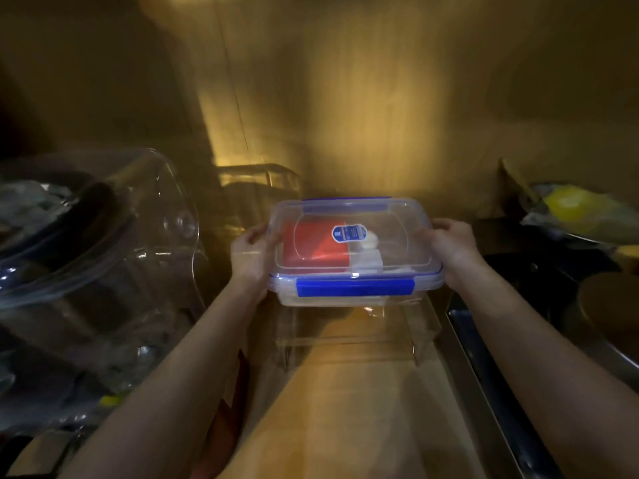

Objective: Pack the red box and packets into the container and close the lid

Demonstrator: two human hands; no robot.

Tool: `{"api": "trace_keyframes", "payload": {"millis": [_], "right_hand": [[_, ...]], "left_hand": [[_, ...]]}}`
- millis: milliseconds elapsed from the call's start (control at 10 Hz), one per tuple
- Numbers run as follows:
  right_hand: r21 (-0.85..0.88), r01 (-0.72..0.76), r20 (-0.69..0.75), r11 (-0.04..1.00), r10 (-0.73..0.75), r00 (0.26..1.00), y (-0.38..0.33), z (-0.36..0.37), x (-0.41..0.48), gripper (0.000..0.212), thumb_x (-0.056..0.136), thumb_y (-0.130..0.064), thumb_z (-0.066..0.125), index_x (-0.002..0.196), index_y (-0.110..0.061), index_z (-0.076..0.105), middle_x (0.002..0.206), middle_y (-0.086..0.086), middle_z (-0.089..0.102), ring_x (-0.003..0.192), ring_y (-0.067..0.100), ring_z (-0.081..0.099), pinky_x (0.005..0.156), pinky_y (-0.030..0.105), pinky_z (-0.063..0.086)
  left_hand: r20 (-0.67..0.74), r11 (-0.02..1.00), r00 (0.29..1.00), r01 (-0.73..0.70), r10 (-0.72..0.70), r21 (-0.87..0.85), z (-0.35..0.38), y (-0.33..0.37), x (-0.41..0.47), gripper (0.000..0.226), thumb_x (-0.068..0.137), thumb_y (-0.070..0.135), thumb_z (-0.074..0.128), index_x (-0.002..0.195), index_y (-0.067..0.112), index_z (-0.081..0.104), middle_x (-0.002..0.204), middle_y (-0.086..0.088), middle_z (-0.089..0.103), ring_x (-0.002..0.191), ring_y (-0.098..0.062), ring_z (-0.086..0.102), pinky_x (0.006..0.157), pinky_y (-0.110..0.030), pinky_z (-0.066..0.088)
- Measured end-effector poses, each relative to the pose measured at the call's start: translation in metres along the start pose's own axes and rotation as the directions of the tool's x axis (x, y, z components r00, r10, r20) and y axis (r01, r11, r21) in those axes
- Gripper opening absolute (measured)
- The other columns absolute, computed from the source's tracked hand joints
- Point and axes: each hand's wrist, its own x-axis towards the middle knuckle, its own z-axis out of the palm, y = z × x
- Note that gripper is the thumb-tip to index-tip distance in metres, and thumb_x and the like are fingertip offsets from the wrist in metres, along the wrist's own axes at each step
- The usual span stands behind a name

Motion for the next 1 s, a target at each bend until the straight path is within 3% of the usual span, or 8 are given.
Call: {"api": "trace_keyframes", "payload": {"millis": [200,400,500,600,700,800,900,1000], "right_hand": [[-0.070,-0.082,0.049,0.994,0.085,0.995,0.045,0.002,0.017,0.043,0.079,-0.015,0.071,0.118,-0.011,0.055,0.095,0.008,0.066,0.082,0.022,0.067,0.067,0.036,0.056],[-0.159,-0.100,0.076,0.982,0.113,0.991,0.076,0.006,0.028,0.032,0.086,-0.016,0.064,0.117,-0.016,0.056,0.092,-0.003,0.063,0.088,0.019,0.064,0.080,0.041,0.056],[-0.213,-0.054,0.104,0.975,0.077,0.992,0.083,0.008,0.025,0.033,0.090,-0.026,0.060,0.121,-0.019,0.053,0.091,-0.006,0.062,0.090,0.018,0.063,0.078,0.038,0.055],[-0.281,-0.001,0.143,0.960,0.043,0.989,0.084,0.005,0.022,0.029,0.092,-0.031,0.055,0.119,-0.021,0.053,0.104,0.004,0.065,0.095,0.022,0.064,0.086,0.045,0.054],[-0.337,0.034,0.163,0.941,0.023,0.986,0.080,0.003,0.019,0.010,0.093,-0.034,0.052,0.099,-0.027,0.056,0.101,0.005,0.066,0.091,0.021,0.066,0.086,0.047,0.055],[-0.479,0.058,0.191,0.876,0.039,0.981,0.072,0.002,0.016,0.017,0.095,-0.038,0.048,0.082,-0.029,0.055,0.090,0.005,0.068,0.083,0.020,0.067,0.081,0.044,0.056],[-0.694,0.114,0.258,0.711,0.097,0.961,0.056,-0.001,0.020,0.026,0.094,-0.037,0.049,0.083,-0.017,0.062,0.087,0.009,0.070,0.081,0.022,0.067,0.082,0.044,0.056],[-0.797,0.229,0.362,0.559,0.138,0.922,0.025,0.001,0.024,0.015,0.087,-0.029,0.056,0.092,-0.018,0.065,0.097,0.006,0.069,0.089,0.020,0.064,0.086,0.041,0.053]], "left_hand": [[0.009,0.990,0.991,0.129,-0.130,0.062,-0.008,-0.043,0.008,0.054,0.081,0.024,0.071,0.129,0.010,0.051,0.101,-0.012,0.070,0.077,-0.021,0.072,0.061,-0.030,0.060],[-0.001,0.987,0.996,0.093,-0.094,0.129,-0.010,-0.073,0.013,0.047,0.085,0.022,0.065,0.128,0.010,0.051,0.097,-0.004,0.067,0.063,-0.010,0.071,0.044,-0.014,0.050],[-0.001,0.977,0.996,0.086,-0.087,0.195,-0.014,-0.084,0.016,0.050,0.085,0.030,0.064,0.130,0.013,0.049,0.103,-0.005,0.067,0.078,-0.010,0.068,0.054,-0.022,0.056],[0.029,0.899,0.999,0.006,-0.021,0.438,-0.017,-0.084,0.018,0.054,0.083,0.052,0.058,0.128,0.022,0.051,0.112,-0.008,0.067,0.095,-0.022,0.067,0.083,-0.046,0.056],[0.083,0.675,0.994,-0.113,0.076,0.729,-0.020,-0.079,0.017,0.046,0.087,0.060,0.041,0.116,0.028,0.054,0.098,-0.002,0.069,0.089,-0.023,0.067,0.083,-0.044,0.054],[0.145,0.435,0.979,-0.193,0.142,0.879,-0.018,-0.074,0.018,0.039,0.091,0.050,0.035,0.110,0.022,0.054,0.090,-0.002,0.067,0.081,-0.021,0.065,0.076,-0.040,0.053],[0.231,0.233,0.960,-0.263,0.157,0.936,-0.014,-0.058,0.018,0.051,0.090,0.049,0.038,0.132,0.020,0.039,0.108,-0.010,0.065,0.097,-0.027,0.063,0.089,-0.043,0.049],[0.306,0.115,0.936,-0.328,0.177,0.938,0.001,-0.030,0.021,0.064,0.088,0.054,0.042,0.141,0.022,0.028,0.124,-0.013,0.060,0.111,-0.030,0.058,0.094,-0.041,0.044]]}}
